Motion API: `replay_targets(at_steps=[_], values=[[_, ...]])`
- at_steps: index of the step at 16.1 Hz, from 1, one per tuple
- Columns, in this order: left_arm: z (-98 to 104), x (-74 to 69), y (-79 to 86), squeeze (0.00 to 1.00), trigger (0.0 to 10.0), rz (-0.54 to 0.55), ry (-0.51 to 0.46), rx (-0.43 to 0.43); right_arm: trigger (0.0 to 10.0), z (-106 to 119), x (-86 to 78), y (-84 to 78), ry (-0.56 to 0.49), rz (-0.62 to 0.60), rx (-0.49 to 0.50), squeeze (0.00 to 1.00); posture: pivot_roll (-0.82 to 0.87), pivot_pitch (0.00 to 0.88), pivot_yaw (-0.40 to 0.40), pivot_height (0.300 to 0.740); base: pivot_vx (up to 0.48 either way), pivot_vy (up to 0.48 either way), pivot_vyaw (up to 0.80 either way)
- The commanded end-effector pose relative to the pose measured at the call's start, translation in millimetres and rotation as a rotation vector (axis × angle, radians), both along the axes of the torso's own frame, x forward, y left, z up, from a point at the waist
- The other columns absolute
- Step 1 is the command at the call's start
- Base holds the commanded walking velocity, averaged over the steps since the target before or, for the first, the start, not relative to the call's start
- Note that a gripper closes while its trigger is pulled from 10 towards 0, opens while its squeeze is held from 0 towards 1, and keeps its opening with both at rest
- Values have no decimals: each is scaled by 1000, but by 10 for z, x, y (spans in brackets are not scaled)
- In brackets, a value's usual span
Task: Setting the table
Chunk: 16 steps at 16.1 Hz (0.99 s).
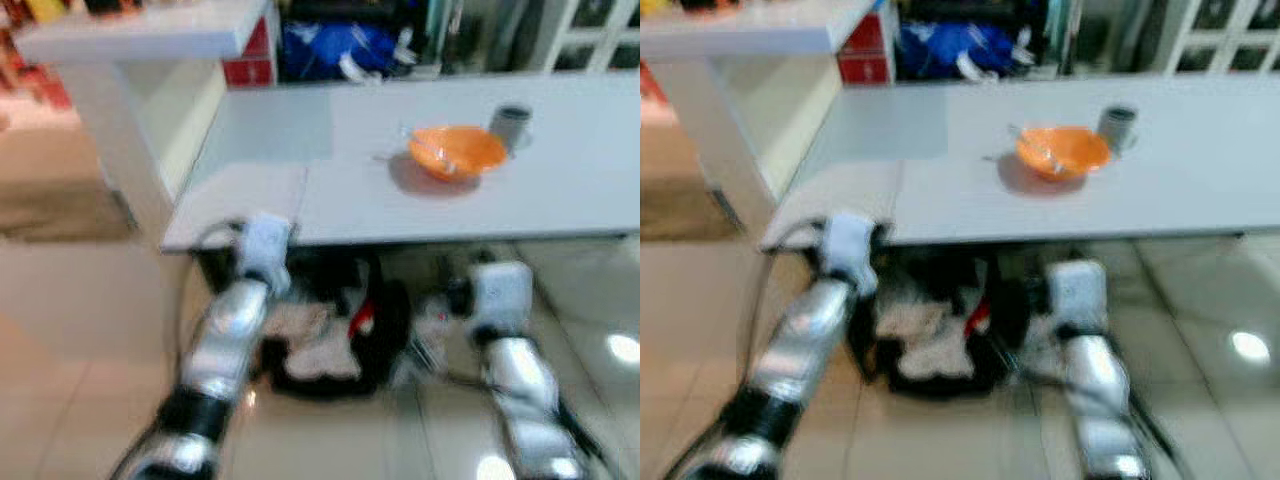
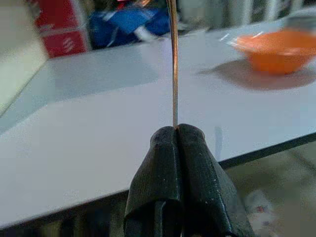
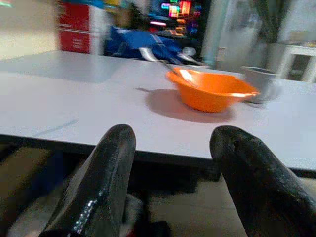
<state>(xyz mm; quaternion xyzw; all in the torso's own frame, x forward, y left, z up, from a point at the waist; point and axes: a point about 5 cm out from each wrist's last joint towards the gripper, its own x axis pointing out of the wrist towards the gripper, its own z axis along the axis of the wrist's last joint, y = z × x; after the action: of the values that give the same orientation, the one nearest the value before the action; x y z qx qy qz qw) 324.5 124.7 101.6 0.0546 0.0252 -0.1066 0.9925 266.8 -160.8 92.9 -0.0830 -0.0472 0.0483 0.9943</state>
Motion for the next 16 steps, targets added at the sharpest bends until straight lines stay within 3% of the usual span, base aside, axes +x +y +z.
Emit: replay_targets(at_steps=[1,6,9,16], values=[[4,-9,-89,0,0,-18,-7,-18,10000,-6,-21,-95,1,-21,-19,0,-44,0,53,740,0,0,0],[9,-23,-111,0,0,-24,-24,-8,10000,-16,-32,-95,6,-14,-19,0,-45,0,56,740,0,0,0],[32,-6,-130,0,0,-32,-31,-23,10000,-17,-27,-107,8,-18,-14,0,-45,0,54,740,175,-390,0],[-55,-59,39,0,0,16,-4,-50,10000,-17,25,-143,8,-37,27,0,-36,0,36,740,308,-364,0]])
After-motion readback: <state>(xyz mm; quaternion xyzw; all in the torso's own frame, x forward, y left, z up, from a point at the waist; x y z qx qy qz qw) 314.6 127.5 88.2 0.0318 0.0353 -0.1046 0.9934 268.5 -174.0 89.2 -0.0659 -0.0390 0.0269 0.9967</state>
